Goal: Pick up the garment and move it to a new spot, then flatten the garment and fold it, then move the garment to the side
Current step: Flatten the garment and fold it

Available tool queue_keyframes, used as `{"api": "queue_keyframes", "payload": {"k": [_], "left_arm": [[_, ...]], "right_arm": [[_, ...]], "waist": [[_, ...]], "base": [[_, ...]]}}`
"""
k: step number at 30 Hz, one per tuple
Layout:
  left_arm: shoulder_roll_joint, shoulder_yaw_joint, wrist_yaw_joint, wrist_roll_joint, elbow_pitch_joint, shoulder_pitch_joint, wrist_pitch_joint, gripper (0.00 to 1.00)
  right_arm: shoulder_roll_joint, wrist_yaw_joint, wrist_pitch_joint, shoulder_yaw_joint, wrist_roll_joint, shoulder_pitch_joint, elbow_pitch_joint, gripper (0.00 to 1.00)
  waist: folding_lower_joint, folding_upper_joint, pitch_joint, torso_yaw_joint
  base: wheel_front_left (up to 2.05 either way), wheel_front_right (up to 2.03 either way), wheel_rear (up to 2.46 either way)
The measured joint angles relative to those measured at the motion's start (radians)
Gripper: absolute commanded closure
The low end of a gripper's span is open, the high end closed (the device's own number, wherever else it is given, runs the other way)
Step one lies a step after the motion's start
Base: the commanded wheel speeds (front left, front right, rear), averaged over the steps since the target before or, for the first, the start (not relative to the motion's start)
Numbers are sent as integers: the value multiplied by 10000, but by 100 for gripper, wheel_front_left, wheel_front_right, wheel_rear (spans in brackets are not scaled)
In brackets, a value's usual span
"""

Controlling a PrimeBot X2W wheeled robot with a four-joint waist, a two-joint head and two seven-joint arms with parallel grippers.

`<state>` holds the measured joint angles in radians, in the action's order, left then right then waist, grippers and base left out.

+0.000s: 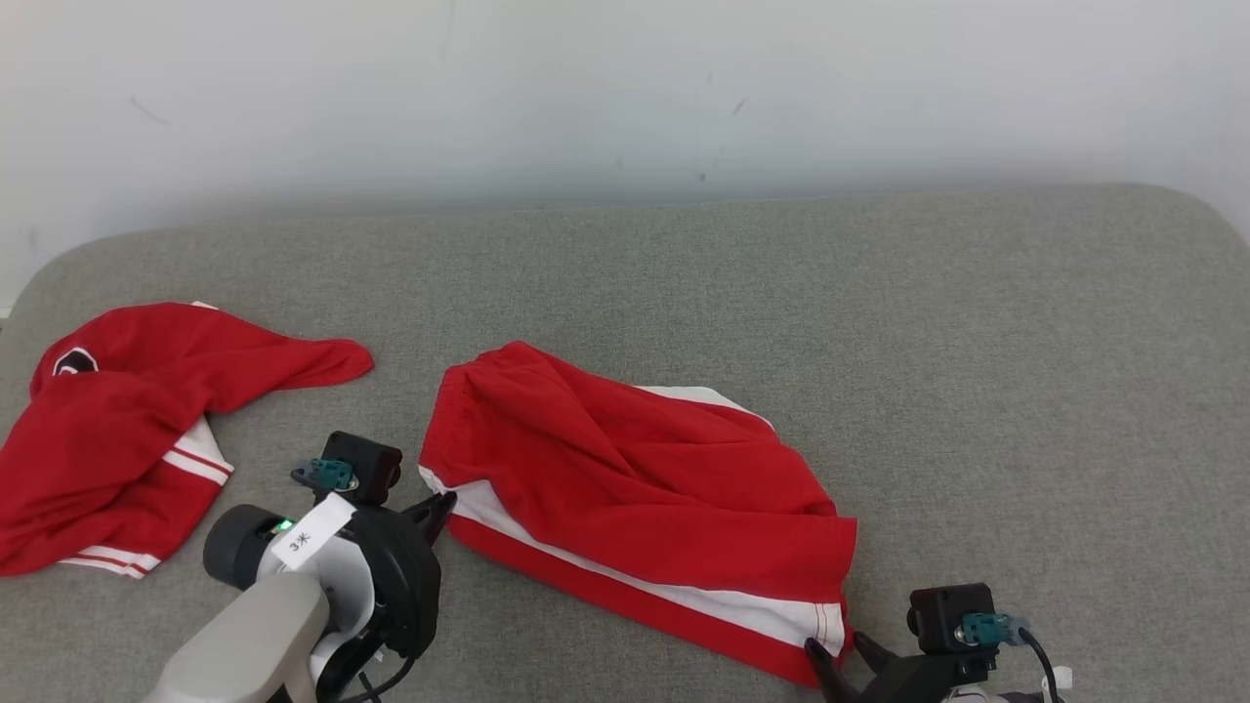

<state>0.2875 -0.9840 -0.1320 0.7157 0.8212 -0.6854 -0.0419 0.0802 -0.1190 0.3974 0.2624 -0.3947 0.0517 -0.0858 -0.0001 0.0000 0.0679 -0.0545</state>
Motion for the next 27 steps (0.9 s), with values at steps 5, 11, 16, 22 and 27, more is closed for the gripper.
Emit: {"api": "queue_keyframes", "payload": {"k": [5,11,16,22,27], "left_arm": [[0,-121,0,144,59,-44,75,100],[-2,-303,0,268,104,-198,144,100],[-2,-397,0,468,157,-198,167,100],[0,-516,0,520,242,-198,194,100],[2,-621,0,617,268,-199,251,100]], "right_arm": [[-8,-42,77,-6,8,-4,10,53],[-48,-42,77,12,15,-20,4,84],[-61,-44,81,-27,27,-50,-61,56],[-88,-44,77,-44,84,-49,-73,50],[-111,-44,75,-42,84,-70,-119,81]], "waist": [[0,0,-3,0],[0,0,-20,6],[0,0,-44,19],[0,0,-62,28],[0,0,-67,26]], "base": [[0,0,0],[0,0,0],[0,0,0],[0,0,0],[0,0,0]]}}
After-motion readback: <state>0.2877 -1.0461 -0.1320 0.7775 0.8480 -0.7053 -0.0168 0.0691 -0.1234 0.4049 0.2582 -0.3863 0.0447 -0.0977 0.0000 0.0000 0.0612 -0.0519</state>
